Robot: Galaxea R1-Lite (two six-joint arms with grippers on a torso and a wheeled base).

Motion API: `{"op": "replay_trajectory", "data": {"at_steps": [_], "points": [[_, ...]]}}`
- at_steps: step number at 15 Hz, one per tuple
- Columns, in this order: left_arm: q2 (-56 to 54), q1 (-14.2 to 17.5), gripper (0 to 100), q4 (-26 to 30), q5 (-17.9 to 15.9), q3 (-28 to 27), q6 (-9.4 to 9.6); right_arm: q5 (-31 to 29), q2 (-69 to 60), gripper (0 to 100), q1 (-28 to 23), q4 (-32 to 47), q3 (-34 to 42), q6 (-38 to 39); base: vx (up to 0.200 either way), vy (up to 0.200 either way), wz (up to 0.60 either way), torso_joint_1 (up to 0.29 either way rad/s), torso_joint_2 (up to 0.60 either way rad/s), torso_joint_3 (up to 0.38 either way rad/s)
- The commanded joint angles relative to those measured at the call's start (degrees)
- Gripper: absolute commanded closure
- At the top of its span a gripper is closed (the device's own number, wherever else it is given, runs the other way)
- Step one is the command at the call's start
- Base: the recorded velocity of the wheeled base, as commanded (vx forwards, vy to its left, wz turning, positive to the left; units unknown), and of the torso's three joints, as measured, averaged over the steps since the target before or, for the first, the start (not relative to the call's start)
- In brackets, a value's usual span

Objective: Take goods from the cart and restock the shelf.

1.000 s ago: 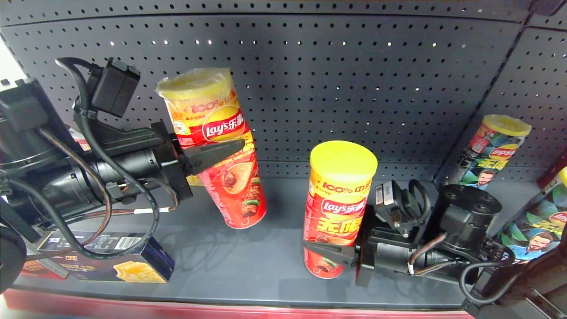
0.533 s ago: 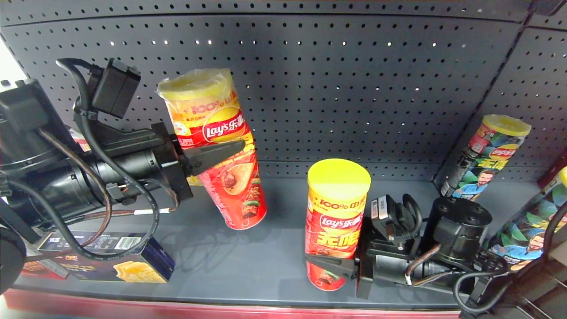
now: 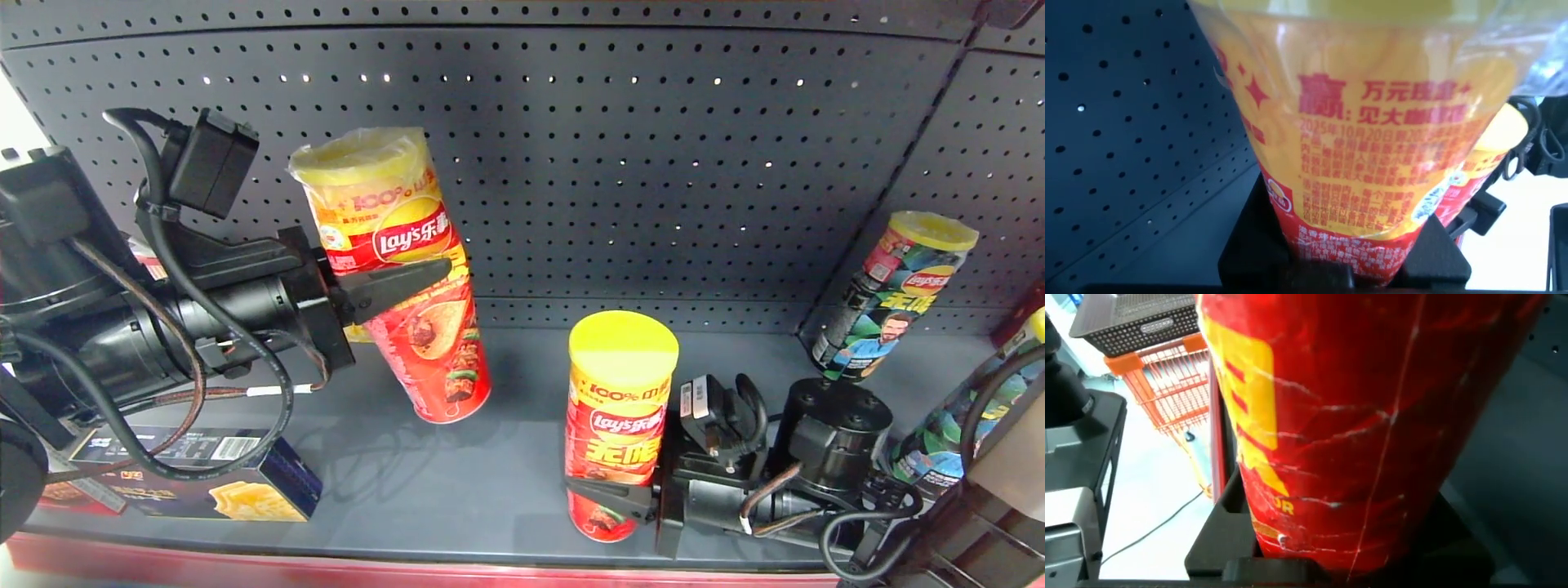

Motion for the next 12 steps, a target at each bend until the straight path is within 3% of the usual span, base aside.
{"op": "replay_trajectory", "data": {"at_steps": [1,8,9,12], "points": [[0.04,-0.01,100,0.00,0.00,-0.01,-0.01,0.01,0.88,100,-0.38,0.17,-0.30,-0.04,0.000,0.000,0.00,0.000,0.00,0.000],[0.04,-0.10,100,0.00,0.00,0.08,-0.01,0.01,2.73,100,-0.56,-0.01,-2.14,-0.74,0.000,0.000,0.00,0.000,0.00,0.000],[0.04,-0.01,100,0.09,0.00,0.08,-0.01,-0.08,2.73,0,-0.56,-0.01,-2.05,-0.83,0.000,0.000,0.00,0.000,0.00,0.000],[-0.84,-0.01,100,-0.09,0.00,1.58,-0.01,0.01,1.67,0,-1.00,-0.01,-1.09,-1.62,0.000,0.000,0.00,0.000,0.00,0.000]]}}
